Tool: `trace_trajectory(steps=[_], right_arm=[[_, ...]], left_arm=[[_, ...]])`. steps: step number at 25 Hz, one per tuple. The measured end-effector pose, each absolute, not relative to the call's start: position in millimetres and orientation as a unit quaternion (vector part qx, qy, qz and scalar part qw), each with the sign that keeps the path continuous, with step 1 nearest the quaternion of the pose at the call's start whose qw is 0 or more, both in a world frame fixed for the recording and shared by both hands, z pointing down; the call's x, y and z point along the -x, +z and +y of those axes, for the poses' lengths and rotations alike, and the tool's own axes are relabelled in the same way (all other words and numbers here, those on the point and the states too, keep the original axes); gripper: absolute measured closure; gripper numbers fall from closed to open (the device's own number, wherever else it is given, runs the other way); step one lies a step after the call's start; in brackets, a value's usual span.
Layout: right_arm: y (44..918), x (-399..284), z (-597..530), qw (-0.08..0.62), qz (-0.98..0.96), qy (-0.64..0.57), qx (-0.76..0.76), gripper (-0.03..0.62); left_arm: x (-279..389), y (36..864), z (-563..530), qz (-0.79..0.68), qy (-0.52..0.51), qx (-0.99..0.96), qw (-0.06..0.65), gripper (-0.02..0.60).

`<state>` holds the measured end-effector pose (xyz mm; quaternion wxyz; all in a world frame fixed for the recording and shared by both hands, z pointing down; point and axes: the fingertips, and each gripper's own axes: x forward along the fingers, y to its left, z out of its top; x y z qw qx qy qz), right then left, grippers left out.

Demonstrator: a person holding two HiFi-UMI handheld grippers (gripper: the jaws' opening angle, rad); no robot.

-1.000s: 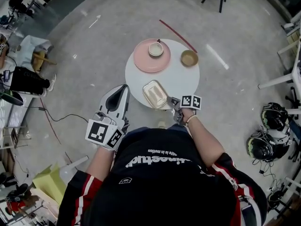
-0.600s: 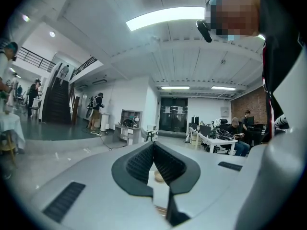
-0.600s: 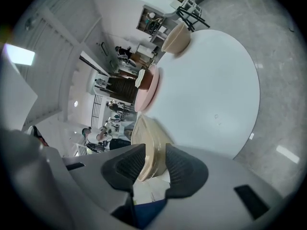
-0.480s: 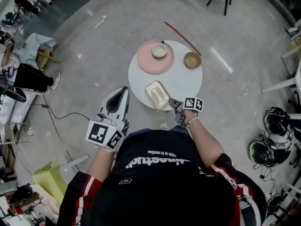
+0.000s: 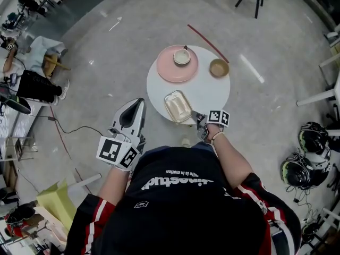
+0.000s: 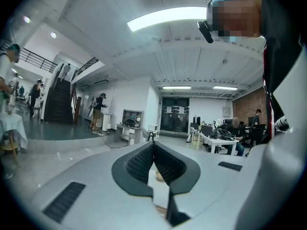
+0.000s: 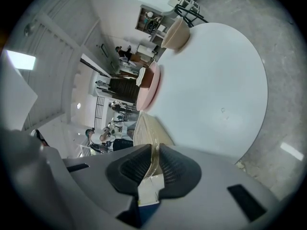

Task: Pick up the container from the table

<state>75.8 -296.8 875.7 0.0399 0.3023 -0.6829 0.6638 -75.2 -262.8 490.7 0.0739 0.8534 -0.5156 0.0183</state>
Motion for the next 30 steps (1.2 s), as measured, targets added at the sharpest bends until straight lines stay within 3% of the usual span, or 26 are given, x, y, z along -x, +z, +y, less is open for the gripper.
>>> trace_trajectory(steps=[30], right_arm=[[830, -76, -304, 0.071, -0.758, 0.561, -0.326, 0.534]], left_arm=[[77, 486, -271, -0.501, 0.014, -0.861, 0.086, 0.557]])
